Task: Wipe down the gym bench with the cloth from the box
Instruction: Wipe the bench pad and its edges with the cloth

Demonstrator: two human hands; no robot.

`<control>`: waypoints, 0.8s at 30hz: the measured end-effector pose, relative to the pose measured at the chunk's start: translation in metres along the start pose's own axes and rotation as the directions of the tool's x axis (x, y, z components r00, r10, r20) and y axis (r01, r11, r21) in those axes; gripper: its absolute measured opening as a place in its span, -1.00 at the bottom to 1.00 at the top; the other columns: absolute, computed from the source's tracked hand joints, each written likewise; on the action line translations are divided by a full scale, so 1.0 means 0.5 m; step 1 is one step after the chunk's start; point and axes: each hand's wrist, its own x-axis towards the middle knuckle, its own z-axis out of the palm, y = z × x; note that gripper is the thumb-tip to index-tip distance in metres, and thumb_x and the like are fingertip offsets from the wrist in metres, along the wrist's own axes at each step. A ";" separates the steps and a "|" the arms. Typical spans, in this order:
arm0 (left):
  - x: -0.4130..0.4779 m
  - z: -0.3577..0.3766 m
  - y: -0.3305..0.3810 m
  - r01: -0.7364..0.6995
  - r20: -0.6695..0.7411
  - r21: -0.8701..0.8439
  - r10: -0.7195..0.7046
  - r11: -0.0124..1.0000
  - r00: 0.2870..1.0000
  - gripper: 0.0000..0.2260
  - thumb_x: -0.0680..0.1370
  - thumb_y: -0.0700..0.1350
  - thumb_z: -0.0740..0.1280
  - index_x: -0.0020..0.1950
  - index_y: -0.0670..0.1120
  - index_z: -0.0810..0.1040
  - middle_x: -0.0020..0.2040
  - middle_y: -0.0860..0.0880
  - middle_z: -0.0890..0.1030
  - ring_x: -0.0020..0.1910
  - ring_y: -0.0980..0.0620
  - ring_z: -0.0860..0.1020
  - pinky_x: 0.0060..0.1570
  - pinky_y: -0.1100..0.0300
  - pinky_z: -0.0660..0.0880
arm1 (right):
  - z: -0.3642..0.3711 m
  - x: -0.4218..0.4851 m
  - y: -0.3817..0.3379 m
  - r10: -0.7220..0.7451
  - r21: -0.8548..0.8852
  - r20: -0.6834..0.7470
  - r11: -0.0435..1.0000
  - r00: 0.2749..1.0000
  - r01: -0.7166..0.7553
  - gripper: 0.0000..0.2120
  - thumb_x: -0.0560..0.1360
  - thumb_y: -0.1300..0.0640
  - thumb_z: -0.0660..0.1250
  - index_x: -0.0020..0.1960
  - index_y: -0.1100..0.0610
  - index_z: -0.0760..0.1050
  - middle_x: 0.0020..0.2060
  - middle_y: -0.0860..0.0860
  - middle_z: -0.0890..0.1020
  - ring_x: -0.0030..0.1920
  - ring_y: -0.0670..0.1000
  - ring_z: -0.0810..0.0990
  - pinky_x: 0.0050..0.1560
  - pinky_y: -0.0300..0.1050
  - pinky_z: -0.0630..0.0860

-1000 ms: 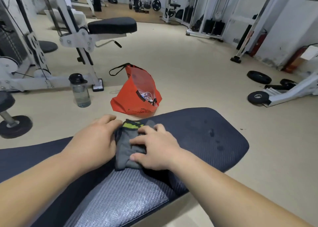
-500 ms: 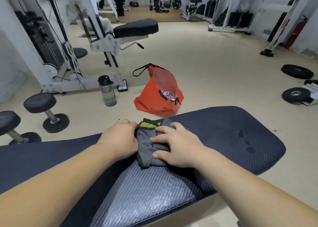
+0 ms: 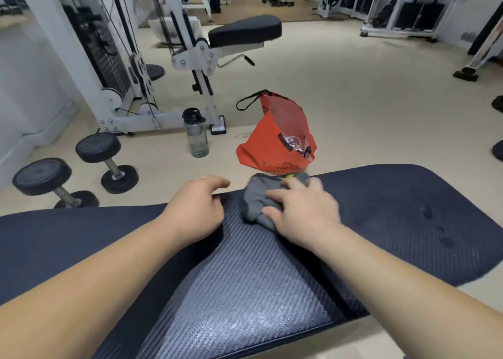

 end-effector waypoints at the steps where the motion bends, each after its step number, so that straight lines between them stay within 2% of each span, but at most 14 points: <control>1: -0.015 -0.007 -0.016 -0.013 -0.053 0.008 0.013 1.000 0.999 -0.58 0.56 -0.33 0.22 0.37 -0.10 0.59 0.37 -0.04 0.60 0.38 -0.03 0.52 0.32 0.38 0.26 | 0.009 -0.001 -0.038 -0.082 0.005 -0.002 0.997 0.997 0.082 -0.56 0.61 -0.32 0.16 0.44 -0.25 0.46 0.47 -0.12 0.41 0.43 0.21 0.28 0.33 0.08 0.42; 3: -0.048 -0.024 -0.051 -0.045 -0.106 0.016 0.047 0.999 0.993 -0.57 0.51 -0.37 0.22 0.32 -0.13 0.61 0.30 -0.07 0.62 0.30 -0.07 0.56 0.27 0.37 0.32 | 0.026 -0.003 -0.122 -0.225 0.002 -0.008 0.974 0.974 0.225 -0.55 0.62 -0.30 0.15 0.46 -0.23 0.44 0.51 -0.11 0.38 0.48 0.24 0.25 0.39 0.11 0.34; 5: -0.071 -0.046 -0.084 -0.048 -0.145 0.025 0.051 0.999 0.988 -0.55 0.48 -0.39 0.21 0.32 -0.14 0.62 0.30 -0.06 0.61 0.29 -0.08 0.56 0.33 0.25 0.39 | 0.041 -0.010 -0.196 -0.348 -0.018 -0.013 0.937 0.937 0.348 -0.56 0.64 -0.28 0.13 0.46 -0.22 0.45 0.52 -0.08 0.37 0.50 0.26 0.23 0.40 0.14 0.29; 8: -0.092 -0.076 -0.117 -0.026 -0.198 0.044 0.034 0.999 0.980 -0.54 0.48 -0.40 0.20 0.31 -0.14 0.63 0.31 -0.03 0.60 0.30 -0.07 0.55 0.34 0.17 0.43 | 0.050 -0.010 -0.228 -0.488 -0.017 0.008 0.873 0.873 0.488 -0.57 0.63 -0.29 0.15 0.45 -0.25 0.46 0.55 -0.12 0.36 0.50 0.22 0.26 0.41 0.14 0.31; 10: -0.102 -0.085 -0.123 -0.030 -0.198 0.052 0.040 0.998 0.979 -0.57 0.51 -0.39 0.20 0.30 -0.13 0.64 0.30 0.00 0.60 0.30 -0.04 0.54 0.30 0.27 0.37 | 0.043 0.005 -0.191 -0.456 0.028 0.005 0.890 0.890 0.455 -0.56 0.61 -0.32 0.18 0.45 -0.28 0.45 0.54 -0.18 0.35 0.51 0.16 0.28 0.43 0.10 0.35; 12: -0.110 -0.084 -0.116 -0.045 -0.173 0.053 0.053 0.998 0.984 -0.59 0.54 -0.37 0.21 0.30 -0.12 0.64 0.32 0.02 0.58 0.32 -0.01 0.52 0.26 0.36 0.29 | 0.033 0.024 -0.123 -0.298 0.019 -0.009 0.954 0.955 0.298 -0.56 0.60 -0.32 0.17 0.44 -0.28 0.45 0.53 -0.19 0.36 0.51 0.14 0.28 0.42 0.08 0.38; 14: -0.115 -0.073 -0.096 -0.085 -0.137 0.053 0.091 0.995 0.986 -0.62 0.56 -0.32 0.24 0.31 -0.09 0.64 0.36 0.04 0.55 0.36 0.01 0.49 0.30 0.34 0.26 | 0.020 0.028 -0.055 -0.095 -0.029 -0.033 0.995 0.995 0.094 -0.56 0.62 -0.31 0.13 0.45 -0.24 0.44 0.50 -0.15 0.39 0.45 0.18 0.32 0.35 0.09 0.42; 16: -0.117 -0.051 -0.061 -0.156 -0.096 0.054 0.161 0.986 0.982 -0.64 0.57 -0.27 0.28 0.34 -0.08 0.62 0.41 0.04 0.52 0.40 0.01 0.47 0.36 0.29 0.29 | 0.013 0.006 -0.011 -0.017 -0.050 -0.039 0.999 0.999 0.015 -0.57 0.63 -0.31 0.12 0.44 -0.23 0.45 0.47 -0.12 0.40 0.39 0.20 0.33 0.31 0.09 0.44; 19: -0.115 -0.007 0.014 -0.285 -0.015 0.053 0.286 0.957 0.958 -0.61 0.53 -0.23 0.27 0.35 -0.06 0.61 0.40 0.03 0.53 0.38 -0.01 0.49 0.41 0.13 0.40 | 0.002 -0.065 0.008 -0.185 -0.007 0.016 0.983 0.983 0.185 -0.58 0.59 -0.30 0.21 0.40 -0.24 0.50 0.43 -0.19 0.42 0.36 0.14 0.31 0.32 0.06 0.44; 22: -0.113 0.039 0.092 -0.372 0.043 0.031 0.371 0.928 0.928 -0.53 0.43 -0.18 0.15 0.25 -0.01 0.67 0.26 0.08 0.63 0.29 -0.01 0.55 0.30 0.02 0.50 | -0.003 -0.153 0.039 -0.392 0.031 0.086 0.920 0.916 0.391 -0.59 0.56 -0.28 0.30 0.38 -0.24 0.51 0.42 -0.20 0.43 0.36 0.11 0.30 0.29 0.01 0.43; 24: -0.113 0.069 0.133 -0.413 0.064 0.042 0.410 0.910 0.910 -0.54 0.41 -0.18 0.12 0.14 0.03 0.72 0.18 0.11 0.67 0.24 0.01 0.56 0.24 0.02 0.53 | -0.003 -0.199 0.088 -0.422 0.046 0.102 0.907 0.901 0.419 -0.59 0.56 -0.26 0.32 0.38 -0.25 0.51 0.43 -0.21 0.41 0.40 0.09 0.29 0.27 0.01 0.42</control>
